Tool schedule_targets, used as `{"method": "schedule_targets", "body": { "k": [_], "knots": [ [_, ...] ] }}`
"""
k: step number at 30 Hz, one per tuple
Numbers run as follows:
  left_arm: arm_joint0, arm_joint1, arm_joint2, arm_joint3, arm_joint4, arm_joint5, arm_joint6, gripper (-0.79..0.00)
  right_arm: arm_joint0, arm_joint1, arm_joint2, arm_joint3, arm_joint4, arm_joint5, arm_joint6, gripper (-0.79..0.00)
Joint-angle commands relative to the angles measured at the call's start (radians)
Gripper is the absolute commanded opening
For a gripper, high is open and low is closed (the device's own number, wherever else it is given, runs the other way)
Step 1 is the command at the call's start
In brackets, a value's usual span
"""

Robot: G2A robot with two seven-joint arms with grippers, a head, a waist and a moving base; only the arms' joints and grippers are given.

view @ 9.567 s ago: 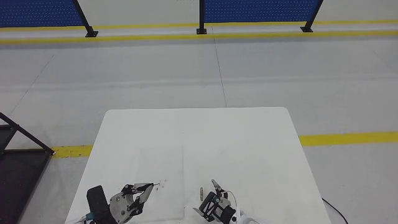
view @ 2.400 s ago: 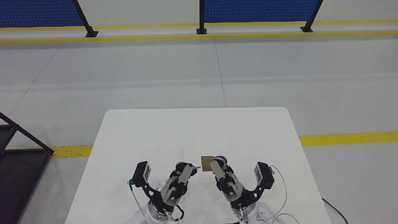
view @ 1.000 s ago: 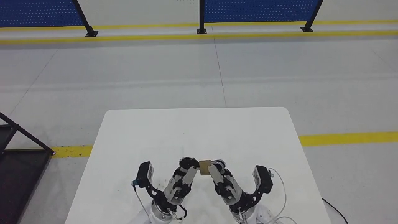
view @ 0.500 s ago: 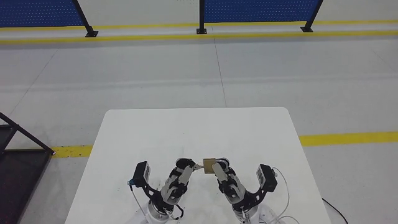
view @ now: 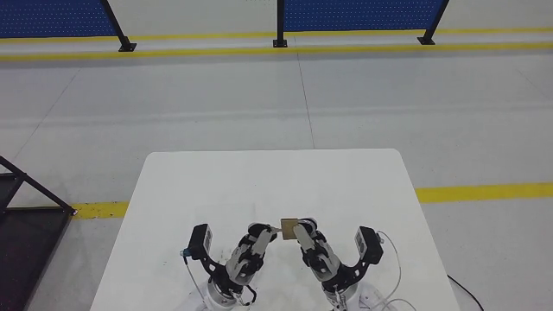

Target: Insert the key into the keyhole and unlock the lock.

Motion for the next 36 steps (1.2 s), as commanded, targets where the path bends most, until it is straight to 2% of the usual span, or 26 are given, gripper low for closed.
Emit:
{"method": "schedule_targets", "body": {
  "k": [1, 11, 17, 24, 36],
  "knots": [
    [0.001, -0.001, 0.000, 0.000, 0.002, 0.004, -0.001, -0.785, 0.000, 0.000, 0.000, 0.000, 0.001, 0.001, 0.004, -0.785],
    [-0.005, -0.004, -0.002, 0.009, 0.055, 0.038, 0.005, -0.785, -0.004, 0.000, -0.002, -0.003, -0.004, 0.005, 0.023, -0.785],
    [-0.005, -0.005, -0.007, 0.011, 0.135, 0.076, 0.049, -0.785, -0.005, 0.001, 0.000, -0.004, 0.000, 0.005, 0.026, -0.785],
    [-0.007, -0.007, 0.000, 0.028, 0.244, 0.147, 0.123, -0.785, -0.009, 0.002, 0.003, -0.007, 0.007, 0.005, 0.037, -0.785],
    [-0.010, -0.007, 0.013, 0.048, 0.402, 0.321, 0.231, -0.785, -0.013, 0.004, 0.006, -0.013, 0.017, 0.020, 0.065, -0.785]
  ]
}}
